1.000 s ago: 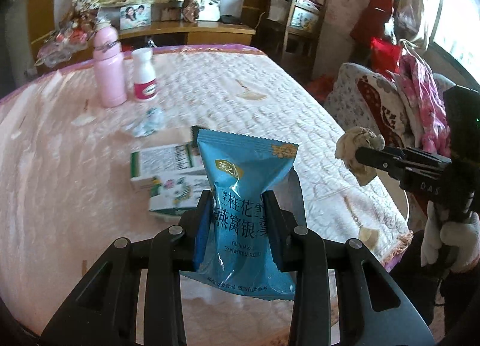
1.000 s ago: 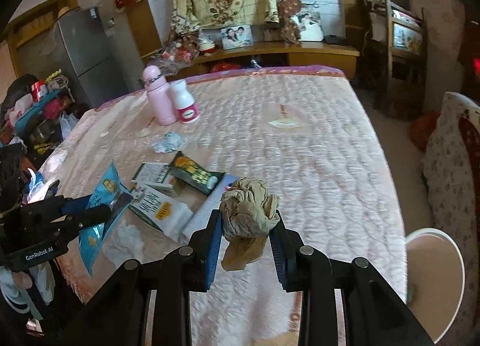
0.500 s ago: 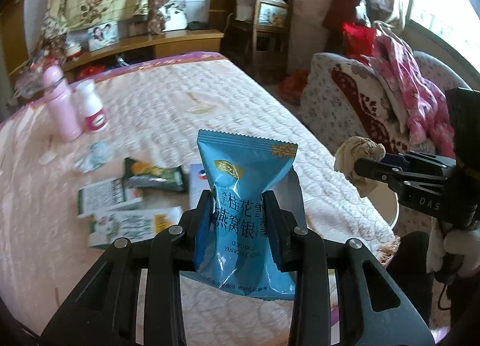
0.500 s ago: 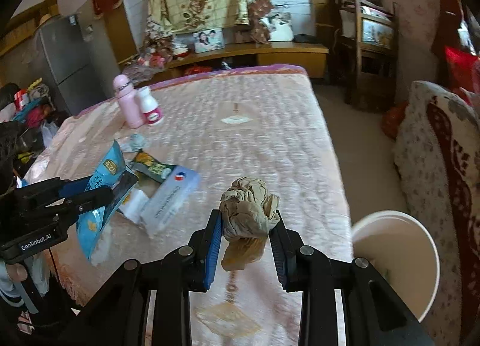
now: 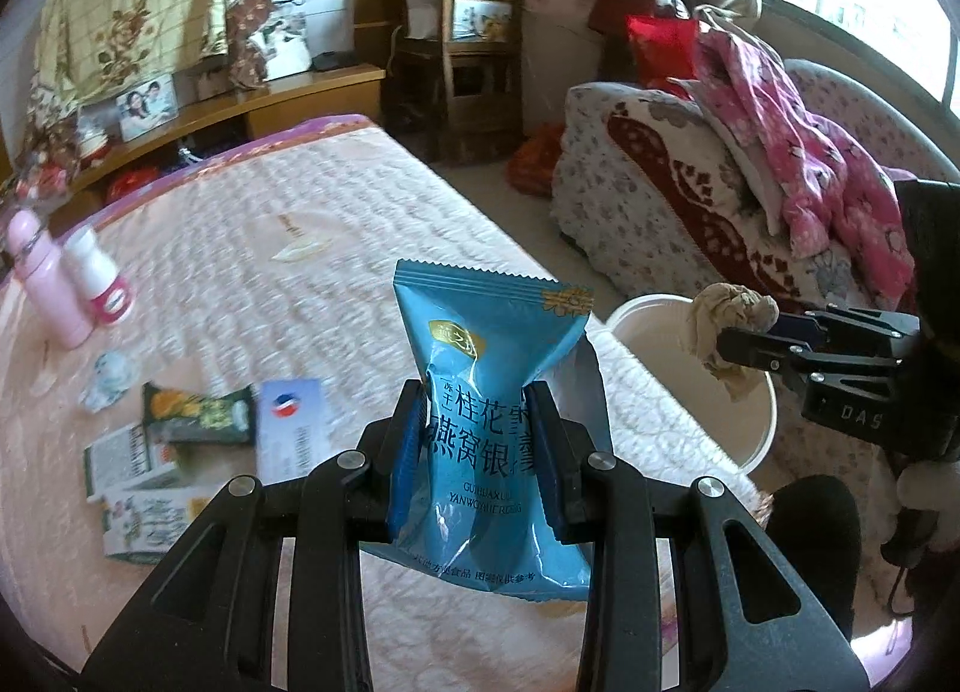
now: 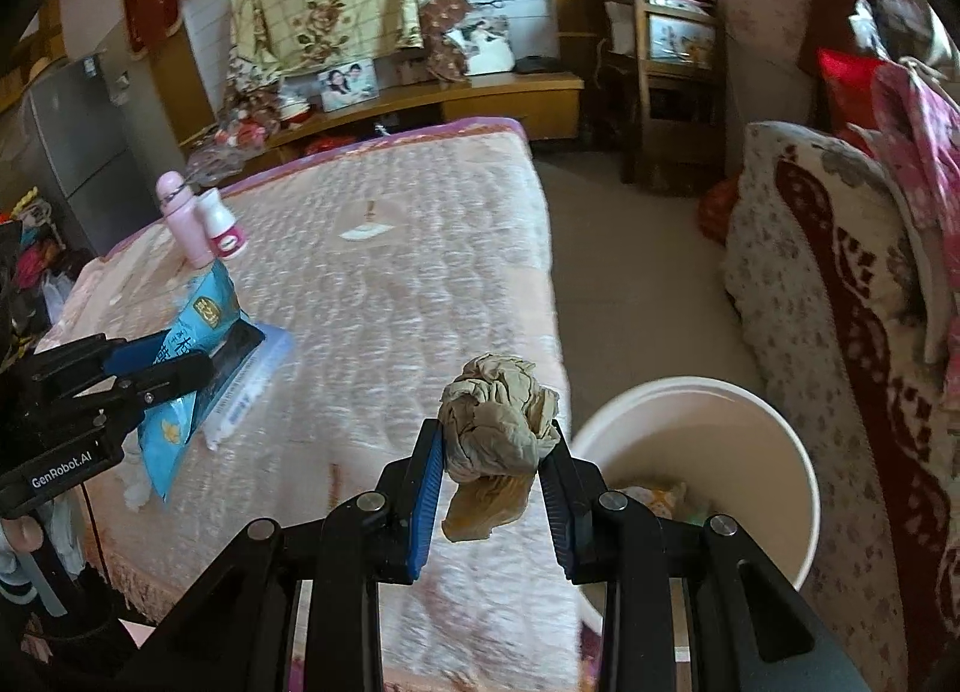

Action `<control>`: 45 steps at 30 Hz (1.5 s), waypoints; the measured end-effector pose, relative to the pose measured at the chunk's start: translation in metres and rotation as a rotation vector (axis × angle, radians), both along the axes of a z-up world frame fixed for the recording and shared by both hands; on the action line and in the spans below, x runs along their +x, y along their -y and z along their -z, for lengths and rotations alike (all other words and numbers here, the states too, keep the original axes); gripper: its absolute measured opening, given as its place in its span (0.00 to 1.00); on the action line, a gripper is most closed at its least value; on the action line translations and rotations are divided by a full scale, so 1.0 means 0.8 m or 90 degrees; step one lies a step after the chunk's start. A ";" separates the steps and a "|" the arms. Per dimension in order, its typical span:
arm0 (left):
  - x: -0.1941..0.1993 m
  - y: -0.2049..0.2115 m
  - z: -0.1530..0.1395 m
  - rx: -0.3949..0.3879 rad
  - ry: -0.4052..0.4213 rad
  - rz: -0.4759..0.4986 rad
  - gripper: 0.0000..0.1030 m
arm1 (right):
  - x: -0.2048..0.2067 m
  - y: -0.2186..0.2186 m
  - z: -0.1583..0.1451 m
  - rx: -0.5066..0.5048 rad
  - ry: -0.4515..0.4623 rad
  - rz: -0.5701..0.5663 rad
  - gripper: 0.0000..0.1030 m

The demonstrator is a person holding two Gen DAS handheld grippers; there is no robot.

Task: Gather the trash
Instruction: 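Carry the blue packet and beige cloth in both tools over the white bucket, then open both tools to drop the blue packet and beige cloth into the bucket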

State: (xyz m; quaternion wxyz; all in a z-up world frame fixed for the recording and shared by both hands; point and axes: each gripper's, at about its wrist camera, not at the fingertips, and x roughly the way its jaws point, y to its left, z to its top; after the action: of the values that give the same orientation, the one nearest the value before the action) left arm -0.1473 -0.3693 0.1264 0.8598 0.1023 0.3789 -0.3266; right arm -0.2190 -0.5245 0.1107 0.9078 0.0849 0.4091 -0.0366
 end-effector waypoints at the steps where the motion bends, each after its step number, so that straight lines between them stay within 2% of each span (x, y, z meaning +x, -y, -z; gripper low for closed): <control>1: 0.000 0.006 0.000 -0.001 -0.001 0.004 0.31 | -0.004 0.005 0.001 -0.001 -0.001 0.006 0.29; 14: -0.007 0.110 0.015 -0.020 -0.039 0.076 0.31 | -0.035 0.073 0.022 -0.004 -0.023 0.082 0.29; 21: 0.000 0.148 0.030 -0.036 -0.081 0.087 0.31 | -0.044 0.094 0.036 -0.004 -0.034 0.107 0.29; 28: -0.004 0.173 0.041 -0.042 -0.094 0.098 0.33 | -0.049 0.115 0.050 0.011 -0.045 0.130 0.29; 30: -0.004 0.178 0.043 -0.042 -0.098 0.101 0.35 | -0.051 0.118 0.052 0.013 -0.047 0.134 0.29; 32: -0.002 0.181 0.046 -0.045 -0.104 0.099 0.39 | -0.053 0.124 0.055 0.015 -0.050 0.142 0.38; 34: 0.002 0.182 0.049 -0.056 -0.114 0.096 0.47 | -0.054 0.129 0.057 0.018 -0.049 0.153 0.46; 38: 0.007 0.183 0.053 -0.068 -0.140 0.103 0.49 | -0.056 0.134 0.060 0.022 -0.055 0.163 0.47; 42: 0.007 0.182 0.054 -0.072 -0.147 0.108 0.58 | -0.055 0.133 0.064 0.027 -0.061 0.163 0.47; 45: 0.006 0.181 0.054 -0.078 -0.155 0.109 0.59 | -0.055 0.131 0.063 0.029 -0.061 0.162 0.47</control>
State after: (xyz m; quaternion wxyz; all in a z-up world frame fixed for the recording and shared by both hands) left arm -0.1421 -0.5142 0.0830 0.7815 0.0410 0.4494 -0.4309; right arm -0.2628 -0.6293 0.0601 0.8731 0.1552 0.4384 -0.1463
